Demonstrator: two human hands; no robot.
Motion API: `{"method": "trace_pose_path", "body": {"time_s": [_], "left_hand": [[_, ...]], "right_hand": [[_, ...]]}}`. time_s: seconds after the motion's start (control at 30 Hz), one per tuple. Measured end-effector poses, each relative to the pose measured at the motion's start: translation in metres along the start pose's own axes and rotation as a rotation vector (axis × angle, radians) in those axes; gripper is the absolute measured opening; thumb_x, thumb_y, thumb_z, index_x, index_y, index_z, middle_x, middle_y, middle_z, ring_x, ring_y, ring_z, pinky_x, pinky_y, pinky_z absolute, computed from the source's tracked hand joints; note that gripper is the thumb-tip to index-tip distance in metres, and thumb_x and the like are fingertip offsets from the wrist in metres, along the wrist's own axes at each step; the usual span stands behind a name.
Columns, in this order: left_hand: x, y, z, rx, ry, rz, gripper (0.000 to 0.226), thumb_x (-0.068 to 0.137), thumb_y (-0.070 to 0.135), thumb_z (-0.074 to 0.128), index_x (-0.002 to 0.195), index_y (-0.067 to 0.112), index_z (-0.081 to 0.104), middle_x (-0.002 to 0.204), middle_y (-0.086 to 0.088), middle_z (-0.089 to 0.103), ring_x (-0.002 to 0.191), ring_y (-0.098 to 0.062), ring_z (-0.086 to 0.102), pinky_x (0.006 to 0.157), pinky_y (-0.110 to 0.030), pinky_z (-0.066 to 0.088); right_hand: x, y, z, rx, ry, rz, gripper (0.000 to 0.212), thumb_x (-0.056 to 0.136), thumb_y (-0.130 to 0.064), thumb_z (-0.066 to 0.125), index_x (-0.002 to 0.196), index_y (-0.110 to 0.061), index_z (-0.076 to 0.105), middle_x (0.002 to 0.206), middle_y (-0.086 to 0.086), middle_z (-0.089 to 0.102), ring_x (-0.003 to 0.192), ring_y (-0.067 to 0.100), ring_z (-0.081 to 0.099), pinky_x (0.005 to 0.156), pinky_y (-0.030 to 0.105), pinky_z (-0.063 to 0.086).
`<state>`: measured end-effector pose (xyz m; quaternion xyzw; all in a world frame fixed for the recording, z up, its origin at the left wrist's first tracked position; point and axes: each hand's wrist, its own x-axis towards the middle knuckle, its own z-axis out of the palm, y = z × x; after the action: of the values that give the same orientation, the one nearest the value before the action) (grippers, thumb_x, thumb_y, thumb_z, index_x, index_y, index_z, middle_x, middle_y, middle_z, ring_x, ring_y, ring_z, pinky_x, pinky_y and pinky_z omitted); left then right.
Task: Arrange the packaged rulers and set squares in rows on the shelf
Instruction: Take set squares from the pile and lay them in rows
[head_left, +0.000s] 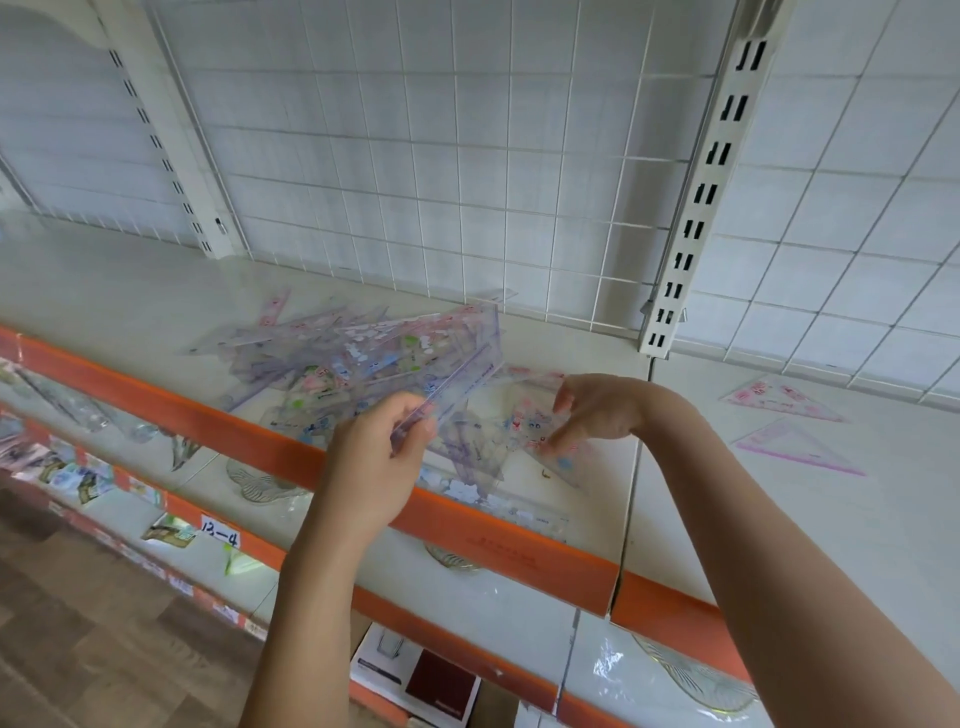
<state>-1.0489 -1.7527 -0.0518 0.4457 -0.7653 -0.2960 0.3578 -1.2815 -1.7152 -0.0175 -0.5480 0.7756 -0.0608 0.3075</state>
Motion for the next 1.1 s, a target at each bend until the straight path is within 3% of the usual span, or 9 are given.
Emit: {"method": "trace_pose_path", "body": {"time_s": [0.27, 0.37, 0.43, 0.53, 0.67, 0.77, 0.87, 0.93, 1.1], "left_hand": [[-0.001, 0.01, 0.008, -0.014, -0.035, 0.014, 0.009, 0.09, 0.016, 0.059, 0.095, 0.023, 0.063, 0.086, 0.008, 0.067, 0.083, -0.015, 0.063, 0.078, -0.036, 0.051], [-0.002, 0.015, 0.013, -0.023, -0.061, 0.02, 0.016, 0.09, 0.017, 0.058, 0.087, 0.033, 0.06, 0.083, 0.008, 0.068, 0.079, -0.018, 0.064, 0.077, -0.039, 0.053], [-0.002, 0.02, 0.018, -0.031, -0.087, 0.024, 0.02, 0.09, 0.017, 0.056, 0.083, 0.036, 0.056, 0.081, 0.005, 0.068, 0.074, -0.021, 0.064, 0.074, -0.041, 0.054], [-0.001, 0.03, 0.028, -0.021, -0.123, 0.043, 0.01, 0.092, 0.018, 0.052, 0.087, 0.026, 0.056, 0.079, 0.006, 0.066, 0.067, -0.018, 0.063, 0.07, -0.041, 0.053], [0.002, 0.05, 0.051, -0.053, -0.151, 0.087, 0.014, 0.093, 0.018, 0.051, 0.087, 0.03, 0.055, 0.069, 0.017, 0.065, 0.054, -0.006, 0.058, 0.06, -0.034, 0.052], [0.002, 0.066, 0.072, -0.099, -0.204, 0.107, 0.013, 0.092, 0.025, 0.052, 0.085, 0.035, 0.054, 0.065, 0.021, 0.063, 0.05, -0.007, 0.054, 0.066, -0.039, 0.054], [-0.002, 0.084, 0.095, -0.147, -0.249, 0.149, 0.003, 0.088, 0.037, 0.052, 0.088, 0.036, 0.055, 0.065, 0.017, 0.063, 0.053, -0.011, 0.053, 0.064, -0.043, 0.054], [-0.007, 0.099, 0.111, -0.143, -0.264, 0.18, 0.009, 0.08, 0.043, 0.05, 0.088, 0.039, 0.052, 0.066, 0.014, 0.064, 0.054, -0.012, 0.053, 0.064, -0.041, 0.054], [-0.024, 0.143, 0.155, -0.152, -0.344, 0.202, 0.015, 0.081, 0.03, 0.068, 0.089, 0.036, 0.057, 0.068, 0.005, 0.063, 0.055, -0.018, 0.053, 0.061, -0.036, 0.05]], "right_hand": [[-0.006, 0.014, 0.0, 0.216, 0.132, 0.031, 0.053, 0.072, -0.027, 0.079, 0.117, -0.012, 0.057, 0.121, 0.004, 0.055, 0.111, 0.022, 0.051, 0.09, 0.029, 0.041], [-0.014, 0.016, -0.005, 0.272, 0.183, 0.053, 0.044, 0.074, -0.024, 0.078, 0.112, -0.007, 0.063, 0.108, 0.006, 0.061, 0.097, 0.021, 0.056, 0.086, 0.032, 0.045], [-0.022, 0.019, -0.009, 0.285, 0.217, 0.07, 0.026, 0.078, -0.023, 0.074, 0.097, -0.007, 0.068, 0.099, 0.011, 0.065, 0.086, 0.021, 0.058, 0.08, 0.032, 0.049], [-0.036, 0.032, -0.013, 0.369, 0.249, 0.092, 0.012, 0.085, -0.02, 0.066, 0.081, -0.009, 0.062, 0.086, 0.011, 0.07, 0.075, 0.019, 0.066, 0.062, 0.024, 0.05], [-0.064, 0.055, -0.014, 0.637, 0.281, 0.117, 0.012, 0.091, -0.016, 0.059, 0.09, -0.005, 0.056, 0.078, 0.009, 0.071, 0.071, 0.024, 0.072, 0.063, 0.028, 0.056], [-0.09, 0.077, -0.017, 0.725, 0.374, 0.112, 0.012, 0.092, -0.017, 0.056, 0.093, -0.005, 0.059, 0.079, 0.009, 0.072, 0.065, 0.02, 0.07, 0.06, 0.024, 0.053], [-0.117, 0.103, -0.02, 0.697, 0.491, 0.137, 0.014, 0.093, -0.02, 0.053, 0.091, -0.009, 0.062, 0.076, 0.003, 0.072, 0.058, 0.013, 0.065, 0.056, 0.02, 0.047], [-0.135, 0.123, -0.021, 0.727, 0.566, 0.165, 0.014, 0.093, -0.02, 0.054, 0.091, -0.011, 0.063, 0.072, 0.001, 0.071, 0.055, 0.011, 0.063, 0.054, 0.02, 0.046], [-0.185, 0.174, -0.026, 0.85, 0.719, 0.22, 0.009, 0.091, -0.017, 0.058, 0.086, -0.013, 0.064, 0.07, 0.003, 0.069, 0.057, 0.013, 0.065, 0.056, 0.022, 0.05]]}}
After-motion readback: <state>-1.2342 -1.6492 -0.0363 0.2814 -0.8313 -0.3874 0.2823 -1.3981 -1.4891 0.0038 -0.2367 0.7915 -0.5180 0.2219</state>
